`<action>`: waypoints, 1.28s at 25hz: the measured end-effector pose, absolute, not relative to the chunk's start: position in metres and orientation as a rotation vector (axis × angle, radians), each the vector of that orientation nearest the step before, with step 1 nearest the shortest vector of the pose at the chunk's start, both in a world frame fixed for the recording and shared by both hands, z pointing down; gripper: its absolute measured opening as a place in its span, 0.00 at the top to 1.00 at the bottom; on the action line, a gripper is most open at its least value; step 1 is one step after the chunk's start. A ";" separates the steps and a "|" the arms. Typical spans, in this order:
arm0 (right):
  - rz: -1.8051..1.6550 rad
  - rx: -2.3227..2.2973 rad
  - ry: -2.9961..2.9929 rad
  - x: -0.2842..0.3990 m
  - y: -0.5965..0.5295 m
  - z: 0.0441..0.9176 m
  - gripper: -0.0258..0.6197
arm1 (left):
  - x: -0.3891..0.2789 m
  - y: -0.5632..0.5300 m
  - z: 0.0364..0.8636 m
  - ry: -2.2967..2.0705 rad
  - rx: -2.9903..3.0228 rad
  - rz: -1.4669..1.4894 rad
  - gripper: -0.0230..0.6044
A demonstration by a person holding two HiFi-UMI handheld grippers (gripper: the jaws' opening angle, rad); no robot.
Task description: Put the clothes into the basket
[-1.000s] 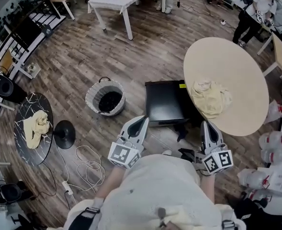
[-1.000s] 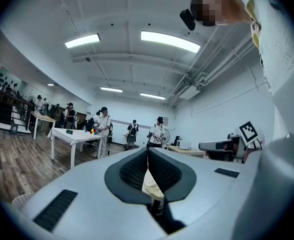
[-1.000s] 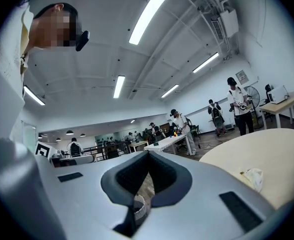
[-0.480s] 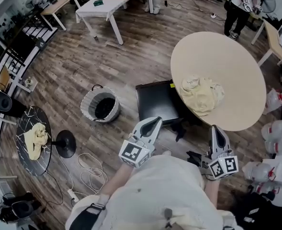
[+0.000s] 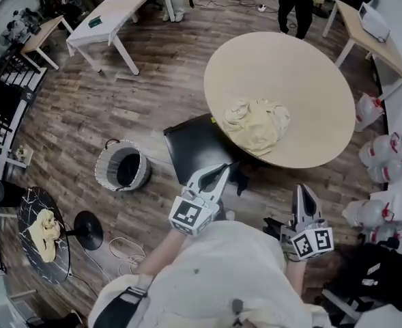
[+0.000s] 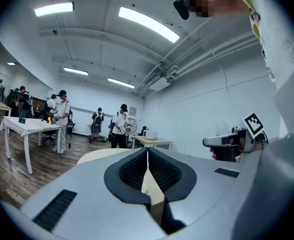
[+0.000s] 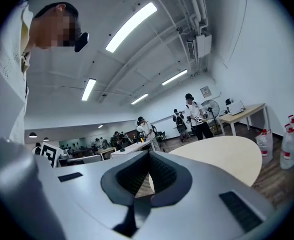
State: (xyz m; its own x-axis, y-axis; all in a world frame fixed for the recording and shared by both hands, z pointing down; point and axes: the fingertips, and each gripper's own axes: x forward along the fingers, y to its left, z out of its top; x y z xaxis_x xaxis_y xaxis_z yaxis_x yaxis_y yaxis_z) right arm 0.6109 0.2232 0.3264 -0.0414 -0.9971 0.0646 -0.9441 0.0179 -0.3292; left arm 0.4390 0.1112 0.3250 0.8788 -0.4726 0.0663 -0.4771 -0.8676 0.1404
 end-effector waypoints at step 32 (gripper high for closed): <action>-0.416 -2.451 1.721 0.701 0.117 0.324 0.95 | 0.621 -0.056 0.419 -0.137 2.967 0.459 0.60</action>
State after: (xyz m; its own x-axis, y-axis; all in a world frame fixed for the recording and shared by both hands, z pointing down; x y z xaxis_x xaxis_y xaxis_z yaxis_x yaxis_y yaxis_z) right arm 0.7010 0.1169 0.3242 0.3163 -0.9359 0.1553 -0.9035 -0.3470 -0.2516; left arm 0.6206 -0.0558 0.4191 0.9494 -0.0689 0.3065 -0.1103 -0.9866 0.1200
